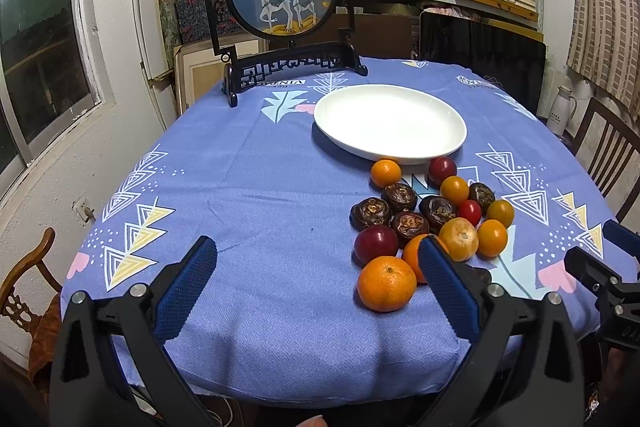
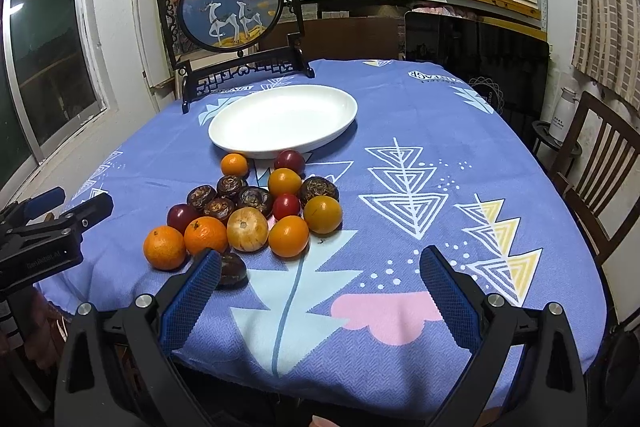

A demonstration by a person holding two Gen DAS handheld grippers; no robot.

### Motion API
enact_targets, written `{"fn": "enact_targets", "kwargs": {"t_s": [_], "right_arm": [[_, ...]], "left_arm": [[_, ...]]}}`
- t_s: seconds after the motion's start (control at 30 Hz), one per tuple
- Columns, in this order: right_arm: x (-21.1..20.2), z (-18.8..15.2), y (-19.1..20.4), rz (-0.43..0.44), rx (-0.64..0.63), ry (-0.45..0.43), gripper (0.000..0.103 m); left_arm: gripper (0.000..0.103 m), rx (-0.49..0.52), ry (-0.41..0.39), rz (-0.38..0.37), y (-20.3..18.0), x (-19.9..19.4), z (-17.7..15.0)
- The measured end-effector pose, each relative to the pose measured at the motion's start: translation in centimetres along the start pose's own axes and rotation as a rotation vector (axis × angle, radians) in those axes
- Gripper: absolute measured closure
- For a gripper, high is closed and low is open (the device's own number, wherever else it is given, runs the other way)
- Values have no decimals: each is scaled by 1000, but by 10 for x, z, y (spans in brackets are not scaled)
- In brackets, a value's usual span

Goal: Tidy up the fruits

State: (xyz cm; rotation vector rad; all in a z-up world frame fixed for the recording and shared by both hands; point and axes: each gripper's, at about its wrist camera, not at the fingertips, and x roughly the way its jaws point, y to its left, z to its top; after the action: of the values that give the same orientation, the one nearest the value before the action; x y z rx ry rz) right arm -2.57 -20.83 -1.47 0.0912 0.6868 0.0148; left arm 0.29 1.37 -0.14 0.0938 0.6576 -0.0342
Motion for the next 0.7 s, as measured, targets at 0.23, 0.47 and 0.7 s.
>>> {"fn": "enact_targets", "kwargs": {"t_s": [0.23,0.47,0.7], "right_arm": [[3,0,-1,-4,6,7,3],[4,-1,0,-2,0,12,3],[5,-2,1,-3,4,17,3]], "left_arm": [[4,-1,1,0,0,0,-1],[4,-3,10,0,1,3,-5],[4,-4,9,1,1,4,-6]]}}
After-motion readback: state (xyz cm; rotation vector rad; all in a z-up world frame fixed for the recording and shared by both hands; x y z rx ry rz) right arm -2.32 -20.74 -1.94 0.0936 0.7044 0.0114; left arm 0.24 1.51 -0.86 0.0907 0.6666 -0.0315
